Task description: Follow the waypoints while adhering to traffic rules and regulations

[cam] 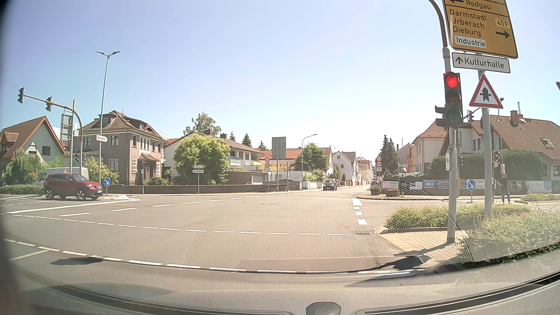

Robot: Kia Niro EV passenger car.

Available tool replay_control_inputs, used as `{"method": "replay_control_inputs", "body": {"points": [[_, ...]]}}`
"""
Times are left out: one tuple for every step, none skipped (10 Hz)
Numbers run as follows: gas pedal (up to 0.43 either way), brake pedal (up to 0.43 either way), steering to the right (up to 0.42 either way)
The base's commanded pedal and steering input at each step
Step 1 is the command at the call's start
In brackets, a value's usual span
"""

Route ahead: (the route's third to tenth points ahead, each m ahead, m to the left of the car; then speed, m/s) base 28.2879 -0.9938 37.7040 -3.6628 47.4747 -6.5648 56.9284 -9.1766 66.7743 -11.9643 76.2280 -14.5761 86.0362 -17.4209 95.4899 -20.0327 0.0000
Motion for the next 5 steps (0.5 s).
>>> {"method": "replay_control_inputs", "body": {"points": [[0.0, 0.274, -0.008], [0.0, 0.274, -0.007], [0.0, 0.274, -0.007], [0.0, 0.274, -0.007], [0.0, 0.274, -0.008]]}}
